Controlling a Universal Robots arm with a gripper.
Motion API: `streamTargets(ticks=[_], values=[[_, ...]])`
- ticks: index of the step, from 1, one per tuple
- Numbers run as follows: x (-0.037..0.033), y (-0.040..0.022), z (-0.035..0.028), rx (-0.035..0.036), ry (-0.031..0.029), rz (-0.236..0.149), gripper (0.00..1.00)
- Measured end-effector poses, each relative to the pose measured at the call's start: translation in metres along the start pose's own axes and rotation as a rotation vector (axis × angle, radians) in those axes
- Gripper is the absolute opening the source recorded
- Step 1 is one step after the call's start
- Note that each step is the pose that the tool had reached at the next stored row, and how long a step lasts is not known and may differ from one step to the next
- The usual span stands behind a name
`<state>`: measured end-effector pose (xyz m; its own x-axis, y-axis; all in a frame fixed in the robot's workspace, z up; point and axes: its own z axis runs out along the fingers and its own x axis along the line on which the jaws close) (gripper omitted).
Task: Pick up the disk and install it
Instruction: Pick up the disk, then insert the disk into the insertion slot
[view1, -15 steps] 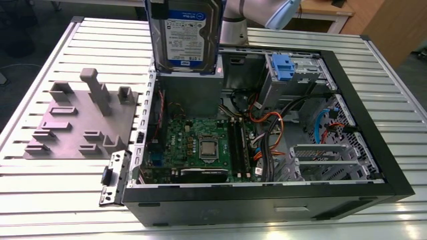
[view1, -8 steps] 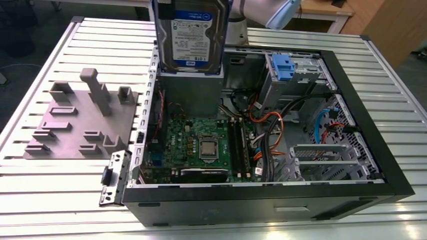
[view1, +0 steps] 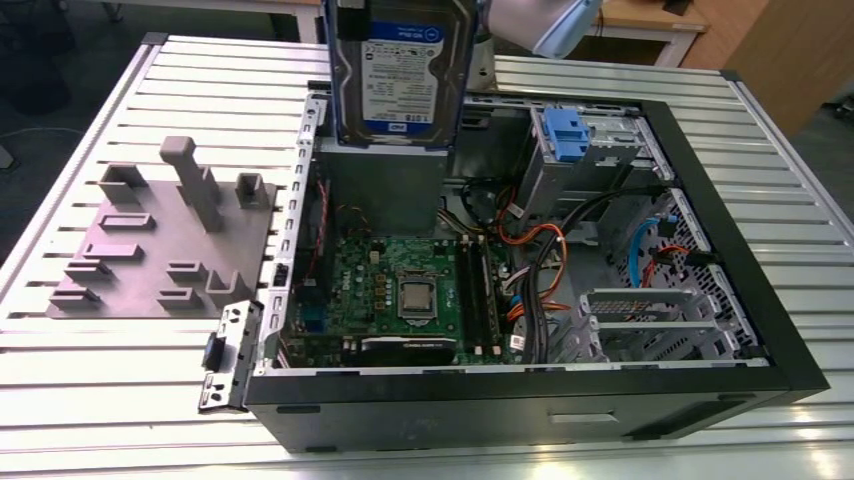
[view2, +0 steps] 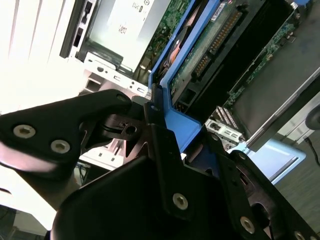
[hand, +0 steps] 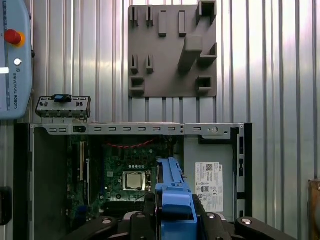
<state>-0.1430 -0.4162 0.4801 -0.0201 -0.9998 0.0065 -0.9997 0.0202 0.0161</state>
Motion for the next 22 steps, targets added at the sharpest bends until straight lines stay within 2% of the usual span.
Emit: streamTargets(ticks=[4,6,12,16,18,22], values=[[-0.0002,-0.0099,-0.0002,0.0,0.0,0.0,0.36],[0.0001,-0.0124,-0.0002,0.0,0.0,0.0,0.36],[0.0104,-0.0154,-0.0001,0.0,-0.0001,0.0,0.36],[0.0107,-0.0156,-0.0001,0.0,0.0,0.0,0.36],[0.0147,-0.0177,-0.0001,0.0,0.0,0.0,0.36],[0.0156,-0.0177,-0.0001,0.0,0.0005,0.0,0.36]])
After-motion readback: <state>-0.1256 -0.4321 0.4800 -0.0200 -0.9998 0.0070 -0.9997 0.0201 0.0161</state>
